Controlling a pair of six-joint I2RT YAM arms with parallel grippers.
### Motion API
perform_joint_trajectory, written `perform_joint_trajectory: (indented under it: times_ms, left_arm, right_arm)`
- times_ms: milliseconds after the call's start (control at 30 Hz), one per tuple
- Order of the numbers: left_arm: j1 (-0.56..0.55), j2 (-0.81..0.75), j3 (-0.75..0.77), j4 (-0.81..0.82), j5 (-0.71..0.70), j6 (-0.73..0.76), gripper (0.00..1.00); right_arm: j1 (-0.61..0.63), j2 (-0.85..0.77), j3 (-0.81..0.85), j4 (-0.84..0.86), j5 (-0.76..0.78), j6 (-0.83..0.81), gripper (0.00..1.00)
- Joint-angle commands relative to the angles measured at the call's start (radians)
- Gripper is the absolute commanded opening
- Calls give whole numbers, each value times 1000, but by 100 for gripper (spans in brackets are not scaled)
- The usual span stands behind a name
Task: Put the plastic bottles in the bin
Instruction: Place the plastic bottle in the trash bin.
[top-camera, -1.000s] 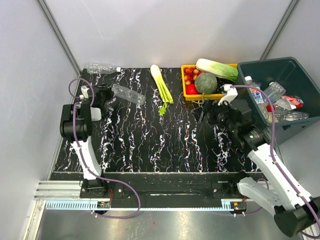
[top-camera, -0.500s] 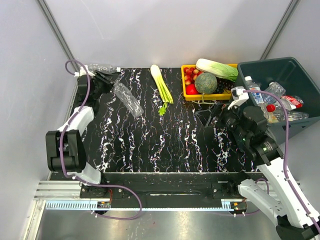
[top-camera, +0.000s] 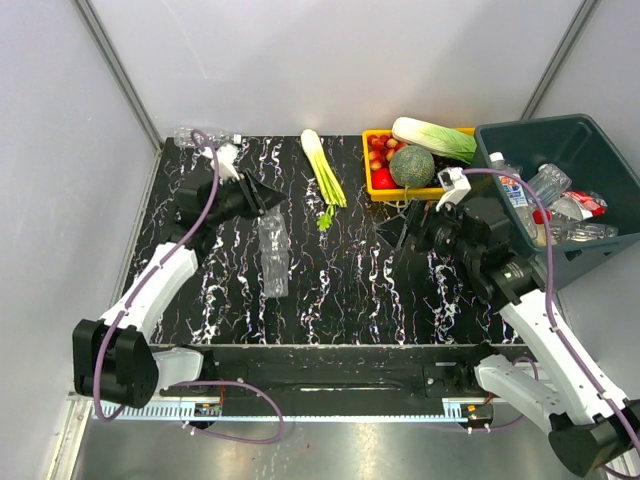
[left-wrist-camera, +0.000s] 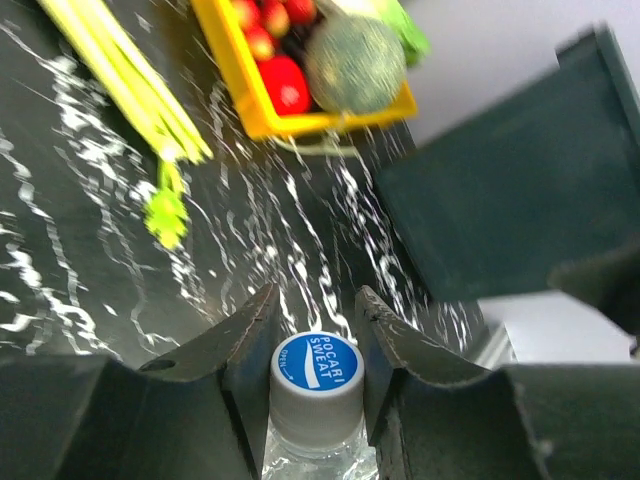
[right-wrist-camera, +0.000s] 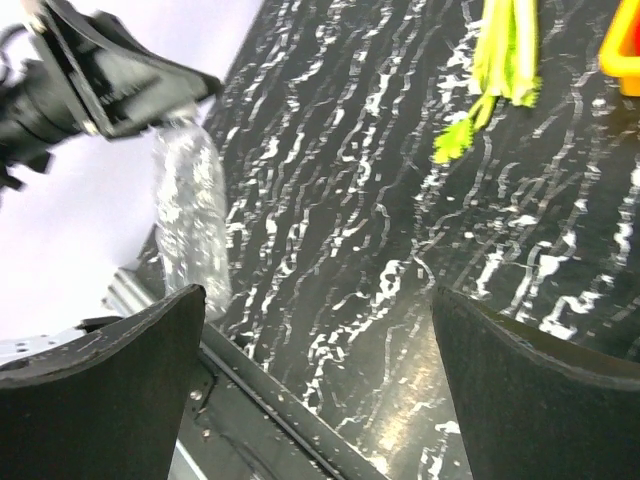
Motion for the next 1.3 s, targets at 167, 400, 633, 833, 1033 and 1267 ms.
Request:
perform_joint_trajectory:
  times_ms: [167, 400, 633, 833, 1033, 1267]
  left_arm:
    - [-46, -57, -144, 246, 213, -71, 0]
    - [-46, -91, -157, 280, 239, -107, 0]
    - [-43, -100, -172, 347, 279, -161, 0]
    - [-44, -128, -172, 326, 267, -136, 0]
    - [-44, -149, -177, 318, 242, -124, 0]
    - [-44, -152, -177, 338, 248, -145, 8]
  right_arm:
    - [48, 116, -73, 336, -141, 190, 98]
    - [206, 263, -67, 534, -83, 228, 98]
    - [329, 449, 17, 623, -74, 233, 99]
    - [410, 564, 97, 661, -57, 225, 99]
    - [477, 680, 181, 660, -37, 208, 100]
    - [505, 685, 163, 652, 58, 216, 80]
